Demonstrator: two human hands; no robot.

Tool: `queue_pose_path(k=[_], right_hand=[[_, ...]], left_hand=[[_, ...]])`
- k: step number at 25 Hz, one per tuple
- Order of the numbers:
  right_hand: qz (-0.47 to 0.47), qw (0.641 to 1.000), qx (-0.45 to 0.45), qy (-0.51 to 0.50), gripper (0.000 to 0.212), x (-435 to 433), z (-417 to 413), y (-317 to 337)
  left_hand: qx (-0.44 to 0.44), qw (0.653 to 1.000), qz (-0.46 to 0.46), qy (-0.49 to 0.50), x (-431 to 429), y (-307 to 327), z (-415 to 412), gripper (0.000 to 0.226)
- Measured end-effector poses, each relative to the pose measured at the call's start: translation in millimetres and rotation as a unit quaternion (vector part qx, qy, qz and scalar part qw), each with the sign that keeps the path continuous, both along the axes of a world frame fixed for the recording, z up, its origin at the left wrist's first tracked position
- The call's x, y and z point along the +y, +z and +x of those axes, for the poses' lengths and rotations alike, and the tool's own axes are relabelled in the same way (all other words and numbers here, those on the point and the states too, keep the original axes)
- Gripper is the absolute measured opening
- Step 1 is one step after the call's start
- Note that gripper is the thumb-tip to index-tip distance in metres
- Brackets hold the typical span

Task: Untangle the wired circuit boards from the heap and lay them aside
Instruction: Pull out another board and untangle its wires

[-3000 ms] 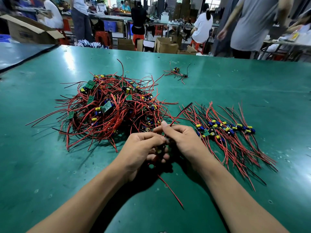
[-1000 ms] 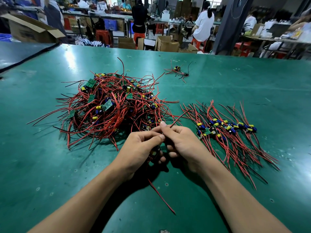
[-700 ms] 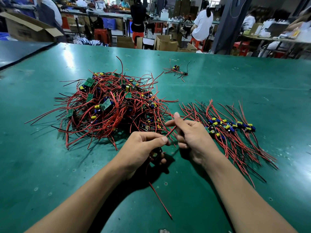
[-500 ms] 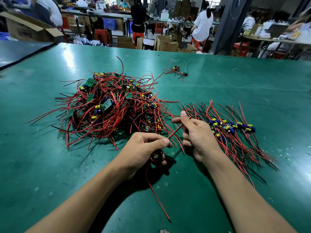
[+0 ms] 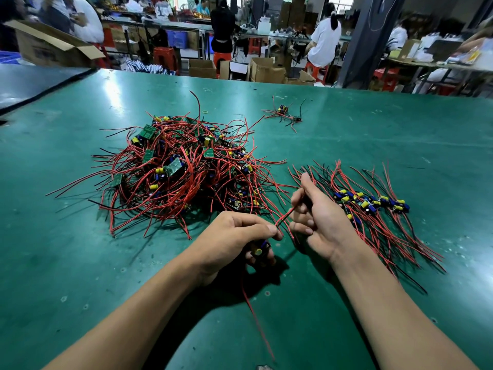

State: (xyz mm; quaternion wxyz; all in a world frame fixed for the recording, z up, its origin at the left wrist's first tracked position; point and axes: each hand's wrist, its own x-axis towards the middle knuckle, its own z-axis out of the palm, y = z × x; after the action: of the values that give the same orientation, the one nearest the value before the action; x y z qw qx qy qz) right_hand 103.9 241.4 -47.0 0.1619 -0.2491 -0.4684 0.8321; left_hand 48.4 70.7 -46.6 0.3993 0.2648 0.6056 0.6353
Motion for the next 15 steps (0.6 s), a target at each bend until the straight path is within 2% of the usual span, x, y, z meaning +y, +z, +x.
queue_pose_path(k=[1, 5, 6, 8, 10, 11, 13, 15], right_hand=[[0.009, 1.0, 0.01, 0.008, 0.057, -1, 0, 0], [0.042, 0.997, 0.036, 0.057, 0.082, -2, 1, 0], [0.065, 0.996, 0.032, 0.059, 0.078, -3, 1, 0], [0.181, 0.982, 0.027, 0.052, 0.052, -8, 1, -4], [0.353, 0.934, 0.034, 0.05, 0.024, -17, 1, -9], [0.409, 0.911, 0.036, 0.048, 0.023, -22, 0, -11], [0.434, 0.899, 0.04, 0.047, 0.017, -27, 1, -12], [0.414, 0.908, 0.047, 0.049, 0.014, -28, 5, -9]], left_hand=[[-0.013, 1.0, 0.001, -0.009, -1, 2, 1, 0.013], [-0.104, 0.992, 0.064, -0.011, -2, 14, 1, 0.012], [-0.111, 0.99, 0.086, -0.002, -2, 16, 0, 0.011], [-0.109, 0.986, 0.125, 0.032, -2, 19, -4, 0.013], [-0.112, 0.978, 0.155, 0.079, -3, 21, -7, 0.017], [-0.113, 0.974, 0.166, 0.101, -3, 21, -8, 0.018], [-0.101, 0.97, 0.175, 0.137, -4, 22, -9, 0.016], [-0.08, 0.968, 0.173, 0.166, -4, 23, -9, 0.013]])
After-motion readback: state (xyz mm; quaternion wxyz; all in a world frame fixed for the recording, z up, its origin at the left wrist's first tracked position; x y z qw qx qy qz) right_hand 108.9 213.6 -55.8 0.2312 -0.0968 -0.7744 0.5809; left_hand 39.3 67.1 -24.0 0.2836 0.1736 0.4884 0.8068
